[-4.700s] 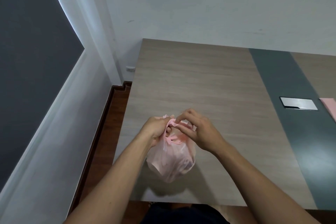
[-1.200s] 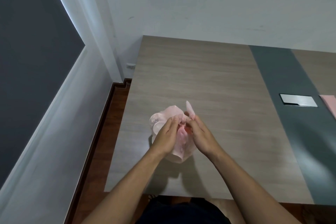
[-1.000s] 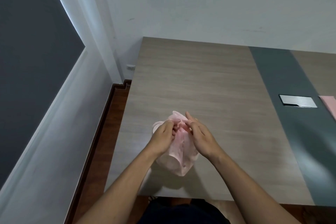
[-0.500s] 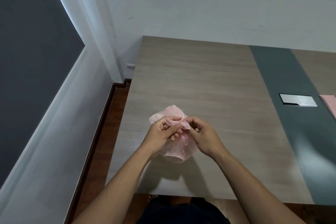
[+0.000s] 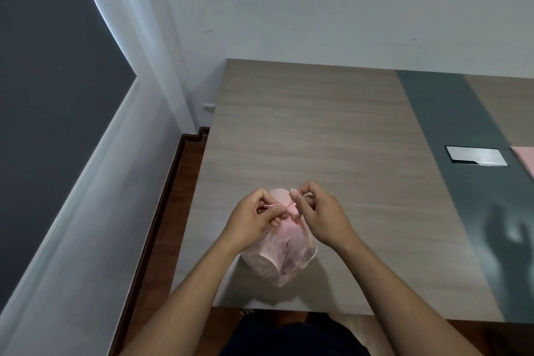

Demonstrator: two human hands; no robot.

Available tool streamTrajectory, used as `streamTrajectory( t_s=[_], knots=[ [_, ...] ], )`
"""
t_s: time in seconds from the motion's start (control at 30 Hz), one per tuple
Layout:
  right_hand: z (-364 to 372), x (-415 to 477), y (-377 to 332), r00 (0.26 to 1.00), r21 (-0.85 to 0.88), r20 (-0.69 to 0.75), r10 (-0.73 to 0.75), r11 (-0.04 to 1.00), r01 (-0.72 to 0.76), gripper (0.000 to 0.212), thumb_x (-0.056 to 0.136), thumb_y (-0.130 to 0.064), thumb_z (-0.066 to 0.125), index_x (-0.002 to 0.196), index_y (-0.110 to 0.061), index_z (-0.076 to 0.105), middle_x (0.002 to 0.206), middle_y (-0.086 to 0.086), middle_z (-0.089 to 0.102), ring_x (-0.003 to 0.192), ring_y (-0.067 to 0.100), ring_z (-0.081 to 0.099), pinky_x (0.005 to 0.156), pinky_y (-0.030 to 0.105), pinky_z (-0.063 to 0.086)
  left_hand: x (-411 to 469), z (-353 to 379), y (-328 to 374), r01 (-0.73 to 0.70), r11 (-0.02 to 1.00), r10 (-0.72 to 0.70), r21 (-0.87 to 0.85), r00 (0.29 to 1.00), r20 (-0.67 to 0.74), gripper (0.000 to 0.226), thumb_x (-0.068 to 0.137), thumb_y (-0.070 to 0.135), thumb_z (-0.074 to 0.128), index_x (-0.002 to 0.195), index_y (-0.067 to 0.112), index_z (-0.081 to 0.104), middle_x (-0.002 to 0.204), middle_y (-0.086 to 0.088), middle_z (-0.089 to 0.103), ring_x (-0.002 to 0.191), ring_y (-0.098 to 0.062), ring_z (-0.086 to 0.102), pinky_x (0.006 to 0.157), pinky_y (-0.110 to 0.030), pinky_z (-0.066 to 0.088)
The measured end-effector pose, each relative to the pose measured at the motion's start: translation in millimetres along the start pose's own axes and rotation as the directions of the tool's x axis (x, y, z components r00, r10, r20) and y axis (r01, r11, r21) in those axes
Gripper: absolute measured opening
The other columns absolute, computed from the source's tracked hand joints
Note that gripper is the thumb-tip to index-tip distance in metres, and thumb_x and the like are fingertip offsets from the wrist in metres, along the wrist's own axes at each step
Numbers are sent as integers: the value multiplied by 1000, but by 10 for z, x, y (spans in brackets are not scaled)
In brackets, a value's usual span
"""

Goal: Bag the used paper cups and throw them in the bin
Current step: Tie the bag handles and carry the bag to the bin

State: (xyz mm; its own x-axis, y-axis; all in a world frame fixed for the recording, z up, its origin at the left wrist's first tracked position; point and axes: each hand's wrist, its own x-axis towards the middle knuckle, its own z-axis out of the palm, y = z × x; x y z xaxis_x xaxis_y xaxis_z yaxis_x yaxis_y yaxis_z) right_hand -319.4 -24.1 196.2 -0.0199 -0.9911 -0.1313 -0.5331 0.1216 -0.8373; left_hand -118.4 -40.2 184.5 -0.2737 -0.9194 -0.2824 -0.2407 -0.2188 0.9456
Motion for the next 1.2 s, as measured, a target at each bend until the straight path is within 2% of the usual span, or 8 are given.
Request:
streamTrajectory(
  t_s=[0.17,0.37,0.53,0.67,0.77,0.9,1.03,1.2],
  knots=[
    [150,53,70,993,-54,-79,91,994,-96,24,107,-38,65,90,-23,59,64,-7,76,54,1,63,56,24,44,67,1,-37,-239,881,258,408,966,9,16,94,31,84,91,22,72,87,8,77,84,-11,74,75,-39,61],
    [17,128,-50,982,95,49,182,978,-186,14,103,-34,73,103,-21,68,72,-2,81,64,13,73,60,23,51,21,48,-14,-343,821,427,456,899,-93,9,95,22,84,91,21,76,87,14,76,84,-5,71,72,-23,57],
    [-26,95,-58,978,98,138,155,981,-169,46,110,-42,59,74,-15,72,68,-10,70,59,3,53,67,29,43,101,28,6,-260,865,372,429,907,-199,13,94,17,85,89,23,75,82,16,73,81,-5,71,69,-13,48],
    [-56,77,-85,932,199,324,163,951,-236,23,99,-34,61,83,-27,76,88,-11,72,80,4,61,80,29,47,155,14,-11,-145,936,225,321,947,-228,10,96,21,84,90,25,76,82,12,78,77,-2,75,68,-22,61],
    [-43,77,31,918,154,392,65,979,-136,6,97,-25,69,101,-26,73,90,-11,63,80,4,55,78,27,45,175,-11,-32,-65,975,109,211,974,-200,10,96,24,84,92,23,75,86,8,80,80,-5,77,68,-25,62],
    [41,93,161,960,29,277,44,998,-54,10,98,-28,78,97,-23,70,90,-6,71,74,2,56,76,30,50,185,-1,-92,37,997,-25,73,986,-163,8,94,19,85,97,17,78,90,2,82,76,-4,75,62,-16,54],
    [171,85,192,992,90,123,27,995,-38,24,90,-34,89,90,-19,71,83,1,72,63,0,50,63,17,42,192,4,-132,110,989,-121,-96,986,-113,9,99,9,79,106,4,79,92,-14,82,69,-10,71,64,-18,57],
    [207,65,196,999,14,0,-37,999,37,21,95,-41,83,89,-26,70,75,-12,70,62,5,57,61,19,45,198,-35,-196,191,947,-209,-258,977,-43,11,101,4,74,108,0,82,84,-9,80,69,-13,67,77,-25,60]
  ],
)
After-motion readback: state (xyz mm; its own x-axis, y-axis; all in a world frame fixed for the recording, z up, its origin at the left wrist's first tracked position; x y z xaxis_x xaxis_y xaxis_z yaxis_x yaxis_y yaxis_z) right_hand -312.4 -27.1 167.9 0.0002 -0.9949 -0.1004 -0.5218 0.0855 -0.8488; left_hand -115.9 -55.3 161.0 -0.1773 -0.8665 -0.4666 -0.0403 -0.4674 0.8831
